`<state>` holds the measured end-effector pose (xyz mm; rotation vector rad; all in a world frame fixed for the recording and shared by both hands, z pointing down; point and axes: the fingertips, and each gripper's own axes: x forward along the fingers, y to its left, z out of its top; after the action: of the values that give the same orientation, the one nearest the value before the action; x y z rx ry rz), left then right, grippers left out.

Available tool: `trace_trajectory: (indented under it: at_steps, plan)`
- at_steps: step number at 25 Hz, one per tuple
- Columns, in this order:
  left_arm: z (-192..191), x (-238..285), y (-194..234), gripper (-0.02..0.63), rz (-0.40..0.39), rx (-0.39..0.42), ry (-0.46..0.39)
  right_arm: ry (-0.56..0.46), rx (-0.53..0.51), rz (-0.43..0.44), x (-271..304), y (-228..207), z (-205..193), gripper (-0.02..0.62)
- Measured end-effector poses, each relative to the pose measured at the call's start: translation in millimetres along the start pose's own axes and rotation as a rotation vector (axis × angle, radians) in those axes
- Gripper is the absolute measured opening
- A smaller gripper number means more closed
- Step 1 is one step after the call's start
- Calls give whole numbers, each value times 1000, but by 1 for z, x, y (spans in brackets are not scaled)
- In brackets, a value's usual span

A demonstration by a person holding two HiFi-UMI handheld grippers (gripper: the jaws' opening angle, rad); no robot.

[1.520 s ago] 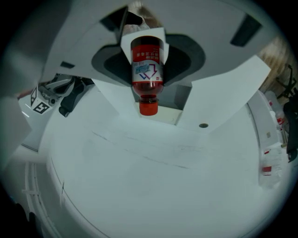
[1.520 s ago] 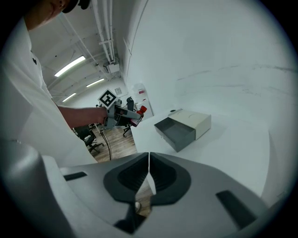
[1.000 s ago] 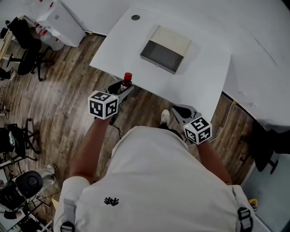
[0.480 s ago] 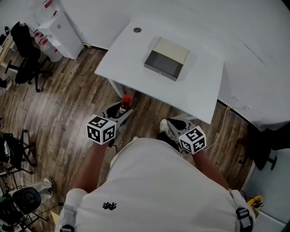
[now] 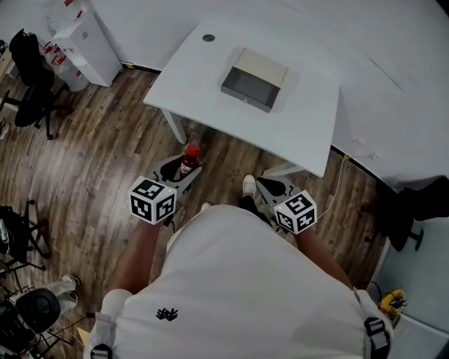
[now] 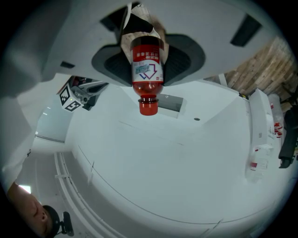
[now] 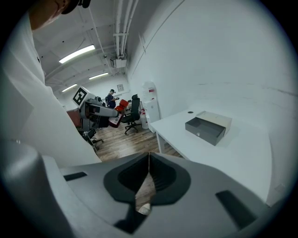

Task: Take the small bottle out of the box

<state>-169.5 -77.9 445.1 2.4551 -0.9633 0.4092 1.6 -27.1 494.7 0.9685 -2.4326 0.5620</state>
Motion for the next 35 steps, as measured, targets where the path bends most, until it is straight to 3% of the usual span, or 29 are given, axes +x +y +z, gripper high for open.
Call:
trace_trajectory:
  at_steps: [35]
  plan:
    - [-13, -4, -20, 216, -30, 0, 14, -39, -3, -17, -8, 9, 0, 6]
